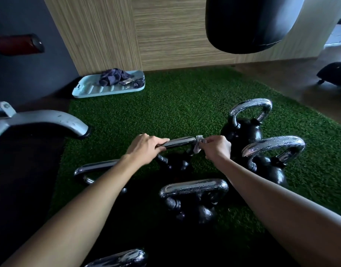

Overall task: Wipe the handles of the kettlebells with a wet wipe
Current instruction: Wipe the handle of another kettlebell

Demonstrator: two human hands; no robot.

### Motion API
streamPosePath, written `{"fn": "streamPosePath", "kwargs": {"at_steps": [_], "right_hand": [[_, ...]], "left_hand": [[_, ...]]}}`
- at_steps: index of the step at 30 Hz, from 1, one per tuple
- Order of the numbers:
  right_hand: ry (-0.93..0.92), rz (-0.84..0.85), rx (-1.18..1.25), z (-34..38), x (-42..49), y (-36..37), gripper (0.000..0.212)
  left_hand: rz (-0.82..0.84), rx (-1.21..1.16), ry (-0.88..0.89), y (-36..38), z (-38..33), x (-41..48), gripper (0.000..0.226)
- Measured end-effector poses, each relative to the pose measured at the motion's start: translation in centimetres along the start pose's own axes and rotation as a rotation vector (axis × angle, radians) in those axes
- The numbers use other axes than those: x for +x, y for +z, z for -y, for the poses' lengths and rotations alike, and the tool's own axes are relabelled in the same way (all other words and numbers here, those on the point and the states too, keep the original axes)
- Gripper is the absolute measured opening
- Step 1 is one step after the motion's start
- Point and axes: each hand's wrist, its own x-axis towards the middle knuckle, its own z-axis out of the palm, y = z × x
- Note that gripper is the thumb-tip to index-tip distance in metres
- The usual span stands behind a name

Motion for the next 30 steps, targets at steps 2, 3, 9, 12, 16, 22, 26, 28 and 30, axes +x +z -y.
{"fn": "streamPosePath", "kwargs": {"at_steps": [2,3,9,12,16,22,26,28,30], "right_hand": [[-0.022,-0.004,0.033,0.3,0.2,0.5,0.014],[-0.036,0.001,0.04,0.5,0.3,0.7,0.015],[-0.141,0.15,-0.03,2.6,1.3,2.1,0.019],[-0.123,0.212,-0.038,2.4,1.9,2.3,0.029],[-0.038,0.264,0.01,0.9,2.5,2.0,0.036],[0.015,0.311,0.072,0.8,3.2,3.0,0.036],[0.057,0.269,0.064,1.5,4.0,3.8,0.022],[0.071,0.276,0.042,1.4,4.3,4.4,0.017],[0.078,0.324,0.067,1.4,4.4,5.2,0.025]], "left_hand": [[-0.036,0.022,-0.039,0.2,-0.6,-1.1,0.043],[-0.052,0.033,-0.067,0.3,-0.9,-1.7,0.043],[-0.057,0.09,-0.271,1.5,-4.0,-4.1,0.044],[-0.001,0.101,-0.235,0.9,-4.2,-3.3,0.043],[0.128,0.023,-0.126,-0.7,-2.0,-1.2,0.071],[0.292,-0.049,-0.077,-1.8,-1.1,0.7,0.082],[0.336,-0.071,-0.096,-1.8,-0.4,0.7,0.091],[0.374,-0.101,-0.098,-1.7,-0.1,1.2,0.094],[0.46,-0.132,-0.086,-2.0,-0.1,2.3,0.1]]}}
